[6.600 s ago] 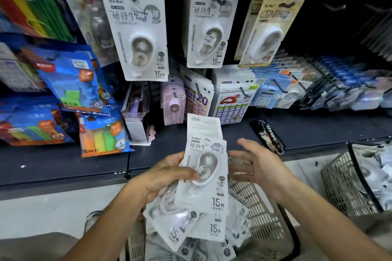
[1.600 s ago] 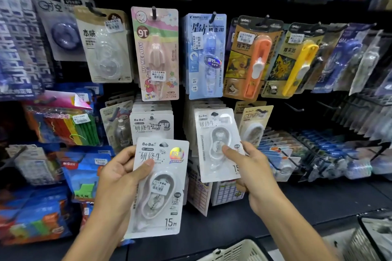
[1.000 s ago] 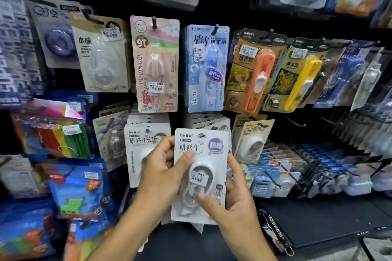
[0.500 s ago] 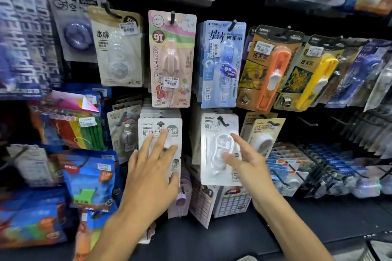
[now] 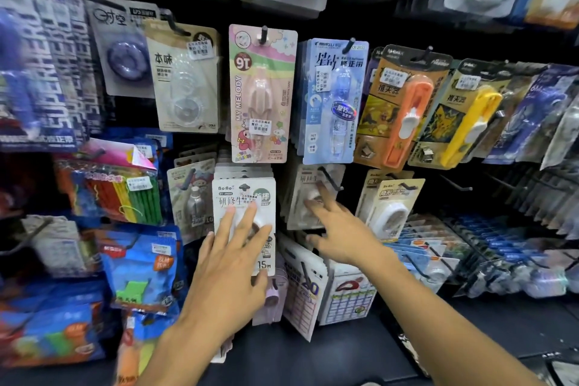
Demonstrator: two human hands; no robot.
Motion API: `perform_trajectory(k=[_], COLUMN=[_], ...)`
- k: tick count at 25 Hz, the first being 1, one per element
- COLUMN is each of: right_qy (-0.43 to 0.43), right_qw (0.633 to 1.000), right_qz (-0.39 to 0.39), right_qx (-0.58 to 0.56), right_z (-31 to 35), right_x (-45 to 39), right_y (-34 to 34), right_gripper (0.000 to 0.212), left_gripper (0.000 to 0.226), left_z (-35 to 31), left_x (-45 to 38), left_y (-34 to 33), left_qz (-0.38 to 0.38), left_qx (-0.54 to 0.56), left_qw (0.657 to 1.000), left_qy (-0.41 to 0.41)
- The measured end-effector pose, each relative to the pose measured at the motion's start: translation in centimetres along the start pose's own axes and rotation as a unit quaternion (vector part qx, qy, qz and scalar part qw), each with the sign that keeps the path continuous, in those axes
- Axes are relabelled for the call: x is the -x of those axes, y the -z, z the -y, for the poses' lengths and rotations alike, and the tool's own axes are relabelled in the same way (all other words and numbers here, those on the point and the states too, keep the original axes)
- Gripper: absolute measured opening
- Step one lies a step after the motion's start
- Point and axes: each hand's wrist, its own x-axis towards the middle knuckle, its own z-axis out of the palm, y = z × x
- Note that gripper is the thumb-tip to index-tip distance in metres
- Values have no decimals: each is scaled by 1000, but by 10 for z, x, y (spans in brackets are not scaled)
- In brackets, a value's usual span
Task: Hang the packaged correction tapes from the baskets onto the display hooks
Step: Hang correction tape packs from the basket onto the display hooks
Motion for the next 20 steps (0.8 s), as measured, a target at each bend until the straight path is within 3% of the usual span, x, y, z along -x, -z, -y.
perform_trajectory(k=[3, 8, 10, 12, 14, 15, 17, 18, 19, 20], right_qy=[0, 23, -10, -59, -103, -123, -151, -165, -185, -205], right_qw=[1000, 993, 993, 986, 961, 936, 858, 828, 826, 854], right_qz=[-8, -103, -59, 50, 199, 293, 474, 521, 517, 461], right_qx=[5, -59, -99, -146, -160, -150, -126, -124, -129, -129], right_z=[4, -1, -12, -22, -34, -39, -47, -52, -54, -57], right_x=[-11, 38, 92, 155, 216, 238, 275, 286, 292, 292], right_y=[-6, -59, -116, -182, -242, -266, -305, -320, -331, -339], right_gripper=[77, 74, 71, 61, 49, 50, 59, 63, 66, 68], left_gripper=[75, 75, 76, 74, 61, 52, 42, 44, 47, 49], left_z=[3, 1, -5, -12, -15, -13, -3, 4, 11, 18], left_x=[0, 12, 29, 49, 77, 94, 141, 164, 183, 196], left_y=[-6, -18, -35, -65, -108, -132, -181, -200, -214, -226], left_qz=[-2, -47, -95, -66, 101, 222, 455, 538, 594, 627], left_qx=[1, 5, -9, -28, 17, 49, 68, 50, 26, 10], left_qw=[1000, 999, 995, 996, 994, 973, 888, 841, 804, 778], left_qy=[-12, -27, -33, -44, -48, -38, -26, -12, 7, 25])
